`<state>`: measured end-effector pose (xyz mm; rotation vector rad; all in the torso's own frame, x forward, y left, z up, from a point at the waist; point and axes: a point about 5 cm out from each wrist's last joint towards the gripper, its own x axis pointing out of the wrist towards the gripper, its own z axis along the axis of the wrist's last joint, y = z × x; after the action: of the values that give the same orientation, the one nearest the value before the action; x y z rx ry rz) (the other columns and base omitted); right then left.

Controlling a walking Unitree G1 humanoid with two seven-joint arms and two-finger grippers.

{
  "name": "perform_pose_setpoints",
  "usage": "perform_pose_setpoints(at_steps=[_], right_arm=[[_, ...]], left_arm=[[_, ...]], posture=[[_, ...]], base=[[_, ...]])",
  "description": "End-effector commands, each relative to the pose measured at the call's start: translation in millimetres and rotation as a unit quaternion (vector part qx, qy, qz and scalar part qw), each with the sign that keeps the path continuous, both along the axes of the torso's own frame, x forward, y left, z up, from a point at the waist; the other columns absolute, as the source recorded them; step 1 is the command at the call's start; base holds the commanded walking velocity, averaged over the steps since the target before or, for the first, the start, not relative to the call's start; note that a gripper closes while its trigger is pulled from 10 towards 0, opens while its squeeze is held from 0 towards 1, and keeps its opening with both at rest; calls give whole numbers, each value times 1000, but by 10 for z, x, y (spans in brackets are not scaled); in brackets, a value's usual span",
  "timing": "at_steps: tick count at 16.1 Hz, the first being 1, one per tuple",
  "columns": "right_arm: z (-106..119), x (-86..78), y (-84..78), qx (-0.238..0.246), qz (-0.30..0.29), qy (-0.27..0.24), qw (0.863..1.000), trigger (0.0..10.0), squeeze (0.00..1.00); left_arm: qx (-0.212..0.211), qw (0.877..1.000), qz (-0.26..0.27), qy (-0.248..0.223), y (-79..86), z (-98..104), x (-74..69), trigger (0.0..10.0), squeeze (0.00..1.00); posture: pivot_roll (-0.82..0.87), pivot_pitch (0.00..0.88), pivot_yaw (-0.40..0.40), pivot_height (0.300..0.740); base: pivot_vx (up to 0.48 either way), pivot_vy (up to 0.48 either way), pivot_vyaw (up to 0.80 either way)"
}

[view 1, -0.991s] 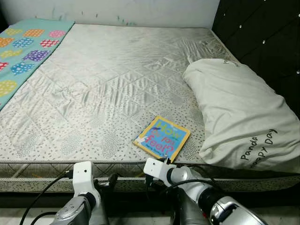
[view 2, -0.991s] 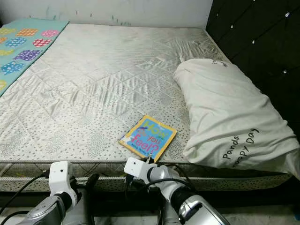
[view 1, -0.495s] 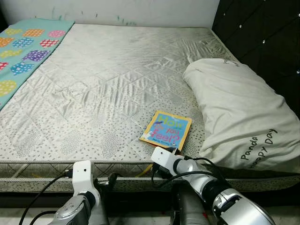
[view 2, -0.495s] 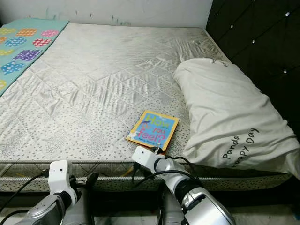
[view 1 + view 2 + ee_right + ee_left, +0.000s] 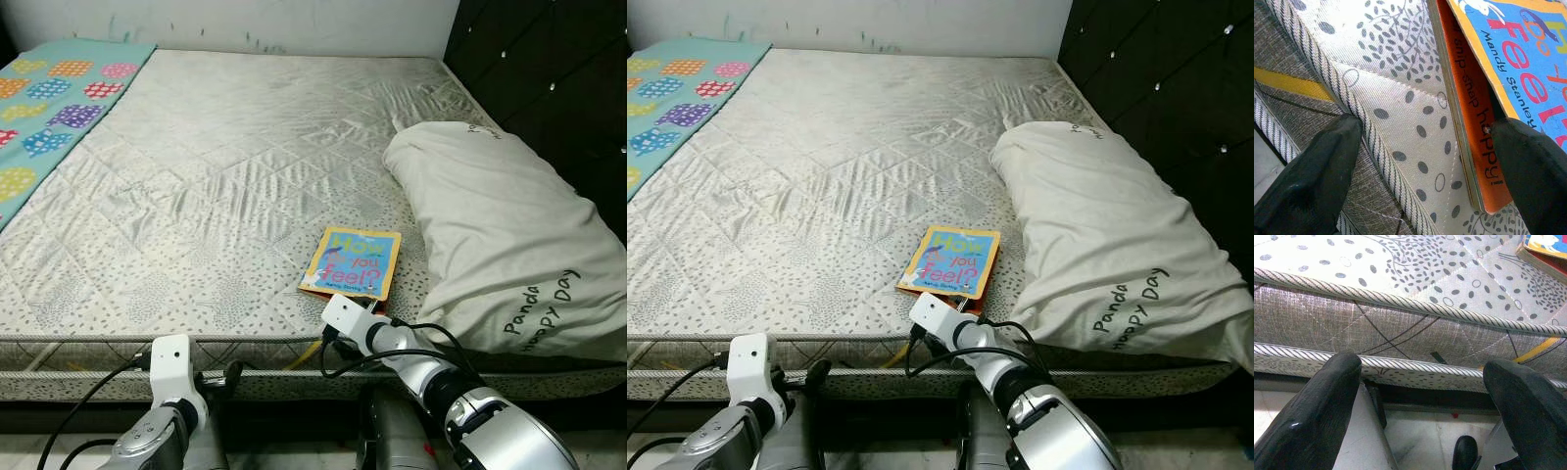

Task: Clean up the room

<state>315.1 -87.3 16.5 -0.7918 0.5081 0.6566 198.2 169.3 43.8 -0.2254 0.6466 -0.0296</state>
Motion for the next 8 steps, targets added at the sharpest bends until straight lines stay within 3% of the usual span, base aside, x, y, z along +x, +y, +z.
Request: perform_pose_setpoints(at_steps=[1, 8], right_arm=[[86, 85, -30, 0, -11, -16, 1000, 10000, 0], [86, 85, -30, 0, -11, -16, 1000, 10000, 0]], left_arm=[[4, 1000, 4, 3, 15, 3, -4, 10000, 0], [4, 1000, 4, 3, 15, 3, -4, 10000, 0]], posture=[[57, 32, -65, 558], [57, 32, -65, 558]], base=[[0, 0, 0], [0, 0, 0]])
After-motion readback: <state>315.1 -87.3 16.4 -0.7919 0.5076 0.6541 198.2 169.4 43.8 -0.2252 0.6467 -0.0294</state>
